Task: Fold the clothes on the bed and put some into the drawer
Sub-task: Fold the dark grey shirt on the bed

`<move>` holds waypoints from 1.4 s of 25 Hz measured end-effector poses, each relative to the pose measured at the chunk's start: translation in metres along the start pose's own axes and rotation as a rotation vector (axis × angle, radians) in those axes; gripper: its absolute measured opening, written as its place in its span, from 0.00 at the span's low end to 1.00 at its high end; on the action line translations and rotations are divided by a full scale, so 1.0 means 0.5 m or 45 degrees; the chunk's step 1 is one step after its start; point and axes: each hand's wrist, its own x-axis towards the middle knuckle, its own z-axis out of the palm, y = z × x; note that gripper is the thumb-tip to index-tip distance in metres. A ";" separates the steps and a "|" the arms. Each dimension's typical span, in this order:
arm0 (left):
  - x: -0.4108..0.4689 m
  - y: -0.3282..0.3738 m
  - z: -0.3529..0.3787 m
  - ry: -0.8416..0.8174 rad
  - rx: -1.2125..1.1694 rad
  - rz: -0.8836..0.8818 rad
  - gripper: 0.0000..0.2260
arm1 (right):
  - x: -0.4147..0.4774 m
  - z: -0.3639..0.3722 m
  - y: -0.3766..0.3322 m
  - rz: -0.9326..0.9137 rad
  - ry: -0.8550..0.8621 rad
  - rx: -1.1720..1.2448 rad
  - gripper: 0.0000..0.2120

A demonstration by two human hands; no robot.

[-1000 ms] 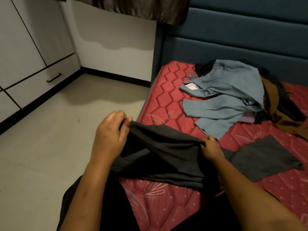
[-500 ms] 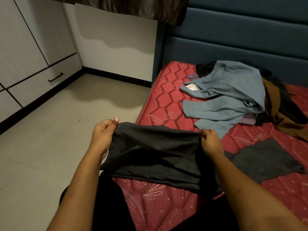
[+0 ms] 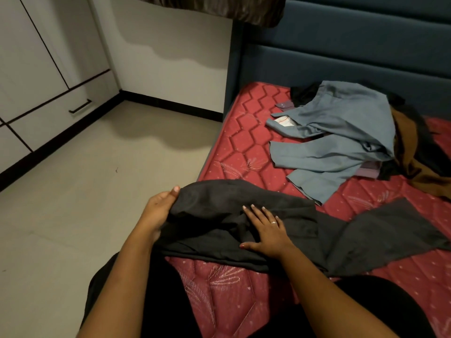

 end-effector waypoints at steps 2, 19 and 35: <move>-0.013 -0.007 -0.006 -0.253 -0.208 -0.186 0.10 | 0.004 -0.027 0.001 0.008 -0.064 -0.013 0.51; 0.028 -0.029 -0.030 -0.048 0.288 -0.166 0.22 | -0.026 -0.057 0.114 0.928 0.464 0.548 0.27; -0.057 -0.102 0.259 -0.407 2.014 0.537 0.31 | -0.102 -0.073 0.295 0.855 0.113 0.580 0.41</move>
